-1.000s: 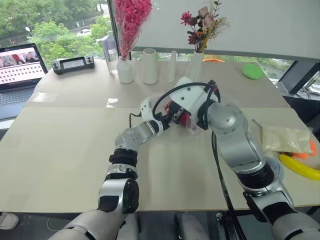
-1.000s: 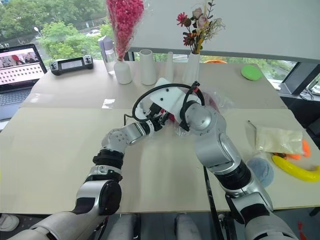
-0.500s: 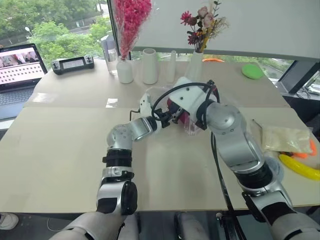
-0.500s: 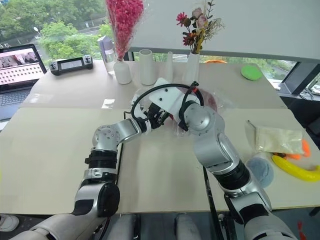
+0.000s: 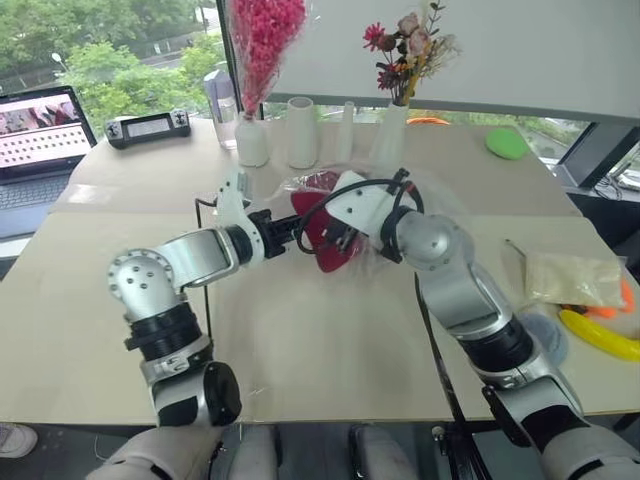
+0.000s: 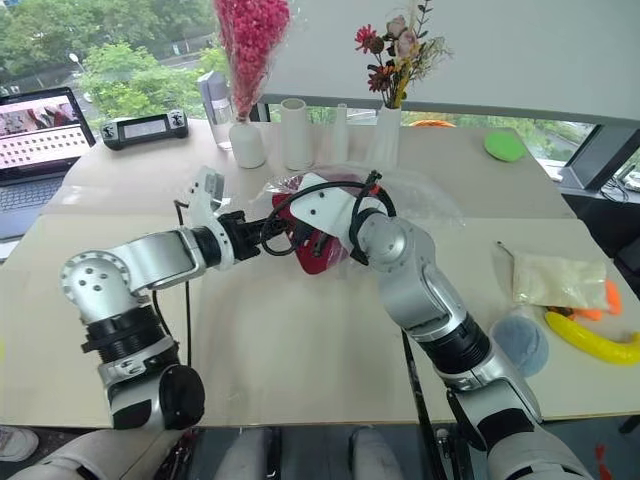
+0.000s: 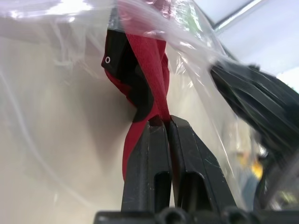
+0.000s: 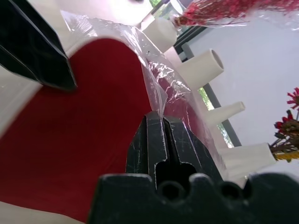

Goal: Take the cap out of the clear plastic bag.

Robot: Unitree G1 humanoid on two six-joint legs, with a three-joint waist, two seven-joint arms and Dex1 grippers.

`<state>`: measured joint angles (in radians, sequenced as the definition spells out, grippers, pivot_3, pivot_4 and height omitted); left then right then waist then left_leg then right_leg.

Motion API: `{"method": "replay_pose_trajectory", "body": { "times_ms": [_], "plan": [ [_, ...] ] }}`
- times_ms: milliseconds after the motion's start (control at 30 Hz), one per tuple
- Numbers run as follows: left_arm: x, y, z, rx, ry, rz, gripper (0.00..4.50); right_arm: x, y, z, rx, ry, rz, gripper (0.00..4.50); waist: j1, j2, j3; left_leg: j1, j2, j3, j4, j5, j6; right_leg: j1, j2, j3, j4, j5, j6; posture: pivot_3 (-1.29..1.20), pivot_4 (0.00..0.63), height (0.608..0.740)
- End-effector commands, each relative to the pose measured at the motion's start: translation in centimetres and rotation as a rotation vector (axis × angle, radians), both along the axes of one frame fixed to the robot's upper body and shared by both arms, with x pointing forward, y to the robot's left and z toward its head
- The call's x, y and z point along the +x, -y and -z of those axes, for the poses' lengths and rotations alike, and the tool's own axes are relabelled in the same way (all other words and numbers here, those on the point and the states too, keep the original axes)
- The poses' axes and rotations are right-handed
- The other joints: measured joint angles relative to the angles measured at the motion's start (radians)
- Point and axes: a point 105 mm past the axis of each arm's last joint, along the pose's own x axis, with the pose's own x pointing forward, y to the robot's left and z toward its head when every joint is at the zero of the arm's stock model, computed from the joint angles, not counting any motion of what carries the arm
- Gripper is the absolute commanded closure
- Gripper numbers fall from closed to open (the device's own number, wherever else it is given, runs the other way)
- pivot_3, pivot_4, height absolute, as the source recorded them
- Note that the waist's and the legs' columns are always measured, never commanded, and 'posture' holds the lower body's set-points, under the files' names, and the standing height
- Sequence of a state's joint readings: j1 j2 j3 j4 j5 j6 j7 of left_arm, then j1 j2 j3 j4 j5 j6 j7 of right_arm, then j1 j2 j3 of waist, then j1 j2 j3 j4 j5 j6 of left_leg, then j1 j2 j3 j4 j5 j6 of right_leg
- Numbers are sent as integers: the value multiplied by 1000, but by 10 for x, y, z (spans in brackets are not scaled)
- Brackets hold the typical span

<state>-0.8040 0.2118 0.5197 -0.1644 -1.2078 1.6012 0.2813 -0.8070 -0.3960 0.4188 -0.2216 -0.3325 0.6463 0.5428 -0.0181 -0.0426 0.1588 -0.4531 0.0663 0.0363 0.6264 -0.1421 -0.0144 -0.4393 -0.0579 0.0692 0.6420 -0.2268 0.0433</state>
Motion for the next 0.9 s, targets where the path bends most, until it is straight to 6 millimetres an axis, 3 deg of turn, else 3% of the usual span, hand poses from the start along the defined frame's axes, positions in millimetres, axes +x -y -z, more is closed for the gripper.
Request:
{"method": "replay_pose_trajectory", "body": {
  "times_ms": [33,167,300,400,500,567,800,900],
  "plan": [
    [-23,-15,-17,185,137,84,4477,3,-3,-10,7,52,-32,4500,-4,0,0,0,0,0,0,0,-1,0,0,0,0,0,0,0,150,740],
    [-26,-55,-12,346,92,-19,4477,8,-4,-3,-6,40,-57,4500,-21,0,0,1,0,0,-3,1,-5,-1,0,0,0,0,-1,0,150,740],
    [-42,-65,-25,326,106,18,4477,15,-6,2,-27,31,-85,4500,-23,-2,1,3,1,0,-3,1,-5,1,0,0,0,0,-1,0,150,740],
    [-73,-59,-47,330,168,140,4477,23,-8,3,-57,41,-106,4500,-31,-5,3,2,2,1,-3,1,-5,-1,0,0,0,0,-2,0,150,740],
    [-117,-44,-72,388,258,365,4477,29,-12,-2,-85,69,-131,4500,-31,-11,7,2,2,1,-5,1,-6,-3,0,0,1,-1,-4,0,150,740],
    [-129,-43,-90,387,315,407,4477,32,-17,-7,-89,85,-153,4500,-28,-10,8,1,2,1,-6,0,-7,-3,-1,0,-1,-1,-4,0,150,740],
    [-144,-54,-141,298,505,374,4477,37,-23,-14,-94,106,-190,4500,-25,-11,9,3,2,3,-10,2,-6,-3,-1,0,-1,-5,-10,0,150,740],
    [-128,-70,-187,115,694,183,4477,36,-23,-13,-86,102,-193,4500,-22,-12,10,3,2,3,-10,2,-6,-3,-1,0,-1,-4,-9,0,150,740]
  ]
}}
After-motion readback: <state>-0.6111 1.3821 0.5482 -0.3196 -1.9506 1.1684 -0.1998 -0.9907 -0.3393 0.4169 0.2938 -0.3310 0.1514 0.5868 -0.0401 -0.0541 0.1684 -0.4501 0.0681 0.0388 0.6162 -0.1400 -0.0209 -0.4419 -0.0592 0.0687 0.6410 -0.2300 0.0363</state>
